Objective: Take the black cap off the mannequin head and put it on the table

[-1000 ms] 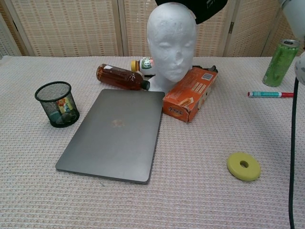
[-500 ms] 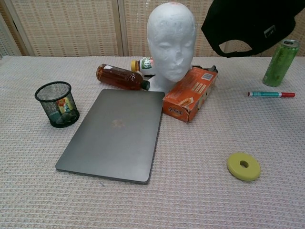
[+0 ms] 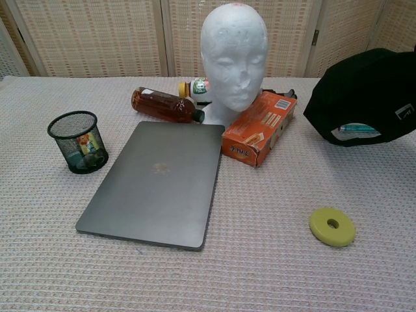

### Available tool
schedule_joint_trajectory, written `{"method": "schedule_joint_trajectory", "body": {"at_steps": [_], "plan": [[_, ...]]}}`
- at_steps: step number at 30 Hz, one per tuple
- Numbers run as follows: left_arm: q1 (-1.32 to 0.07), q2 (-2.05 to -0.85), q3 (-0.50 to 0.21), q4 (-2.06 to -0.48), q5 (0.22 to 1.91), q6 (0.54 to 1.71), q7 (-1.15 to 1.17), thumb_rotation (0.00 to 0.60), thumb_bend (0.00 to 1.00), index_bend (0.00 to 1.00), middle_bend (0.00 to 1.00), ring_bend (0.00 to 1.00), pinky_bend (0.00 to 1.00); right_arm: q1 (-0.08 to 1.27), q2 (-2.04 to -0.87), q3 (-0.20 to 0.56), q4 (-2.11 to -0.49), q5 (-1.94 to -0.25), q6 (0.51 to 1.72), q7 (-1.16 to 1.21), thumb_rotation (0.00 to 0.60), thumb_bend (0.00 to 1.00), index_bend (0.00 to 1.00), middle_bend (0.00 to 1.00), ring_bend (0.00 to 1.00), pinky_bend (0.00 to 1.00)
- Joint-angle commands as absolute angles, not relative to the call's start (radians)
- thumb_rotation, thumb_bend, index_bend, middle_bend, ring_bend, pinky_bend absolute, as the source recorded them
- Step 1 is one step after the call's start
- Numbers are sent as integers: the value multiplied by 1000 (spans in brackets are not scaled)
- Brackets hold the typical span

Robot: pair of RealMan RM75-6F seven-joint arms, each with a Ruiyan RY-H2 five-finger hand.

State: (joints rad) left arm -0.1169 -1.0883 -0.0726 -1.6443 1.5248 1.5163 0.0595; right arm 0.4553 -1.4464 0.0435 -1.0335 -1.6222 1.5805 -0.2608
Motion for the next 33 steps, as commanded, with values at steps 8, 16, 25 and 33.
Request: {"method": "schedule_joint_trajectory", "body": {"at_steps": [8, 16, 25, 33], "plan": [[-109, -1089, -66, -1637, 1520, 1520, 51, 600, 52, 164, 170, 70, 95, 484, -1670, 44, -767, -1644, 1515, -225, 600, 746, 807, 806, 856, 899], [-105, -1088, -65, -1629, 1512, 1519, 46, 600, 52, 164, 161, 64, 95, 481, -1718, 67, -790, -1565, 1390, -148, 411, 291, 68, 508, 579, 758], [-107, -1093, -62, -1621, 1512, 1512, 41, 600, 51, 164, 150, 53, 95, 470, -1522, 77, -1125, -1486, 1246, -176, 289, 0, 0, 0, 32, 274], [-114, -1092, -61, -1624, 1504, 1494, 40, 600, 52, 163, 147, 54, 95, 417, -1335, 62, -1364, -1533, 1339, -275, 357, 0, 0, 29, 91, 258]]}}
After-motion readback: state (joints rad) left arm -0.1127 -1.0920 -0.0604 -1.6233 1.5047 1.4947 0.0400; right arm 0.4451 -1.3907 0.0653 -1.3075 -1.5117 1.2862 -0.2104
